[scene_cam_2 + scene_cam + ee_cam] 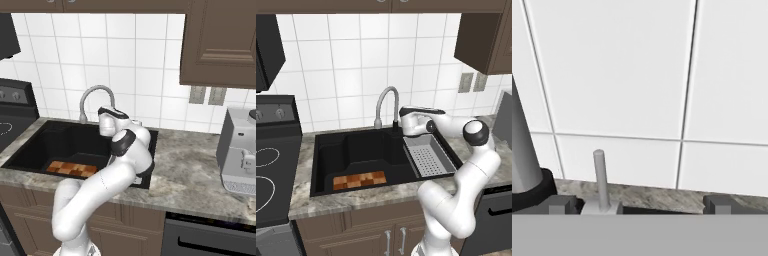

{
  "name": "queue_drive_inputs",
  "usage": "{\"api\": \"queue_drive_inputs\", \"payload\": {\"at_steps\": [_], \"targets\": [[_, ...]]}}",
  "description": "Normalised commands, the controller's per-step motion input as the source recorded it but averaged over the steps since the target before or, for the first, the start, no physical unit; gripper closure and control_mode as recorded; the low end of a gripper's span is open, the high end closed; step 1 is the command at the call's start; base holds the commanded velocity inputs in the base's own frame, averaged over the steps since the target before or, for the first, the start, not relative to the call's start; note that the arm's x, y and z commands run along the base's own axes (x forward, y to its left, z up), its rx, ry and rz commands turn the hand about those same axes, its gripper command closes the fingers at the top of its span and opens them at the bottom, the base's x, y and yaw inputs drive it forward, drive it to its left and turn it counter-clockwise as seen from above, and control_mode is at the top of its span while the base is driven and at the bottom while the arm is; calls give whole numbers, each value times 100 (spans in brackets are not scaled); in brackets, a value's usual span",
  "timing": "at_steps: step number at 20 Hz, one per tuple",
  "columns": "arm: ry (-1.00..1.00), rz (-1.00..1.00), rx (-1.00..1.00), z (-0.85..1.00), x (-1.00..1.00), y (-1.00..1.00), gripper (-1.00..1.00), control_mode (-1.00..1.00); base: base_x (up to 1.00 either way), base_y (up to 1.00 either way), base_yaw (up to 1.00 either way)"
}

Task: Turn on the sink faucet with hot water and rinse the cutting board for ten seconds, then turn off the faucet. Push the cutting board to reach the water if necessary.

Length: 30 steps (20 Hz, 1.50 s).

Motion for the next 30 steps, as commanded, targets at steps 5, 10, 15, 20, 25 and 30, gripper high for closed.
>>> {"api": "queue_drive_inputs", "payload": {"at_steps": [5, 10, 15, 20, 25, 30], "targets": [[0, 0, 0, -4, 12, 0, -100, -100, 0, 0, 0], [0, 0, 0, -2, 12, 0, -100, -100, 0, 0, 0], [0, 0, 0, -2, 10, 0, -100, -100, 0, 0, 0], [0, 0, 0, 0, 11, 0, -100, -100, 0, 0, 0], [0, 0, 0, 0, 11, 0, -100, -100, 0, 0, 0], [0, 0, 0, 0, 1, 0, -100, -100, 0, 0, 0]]}}
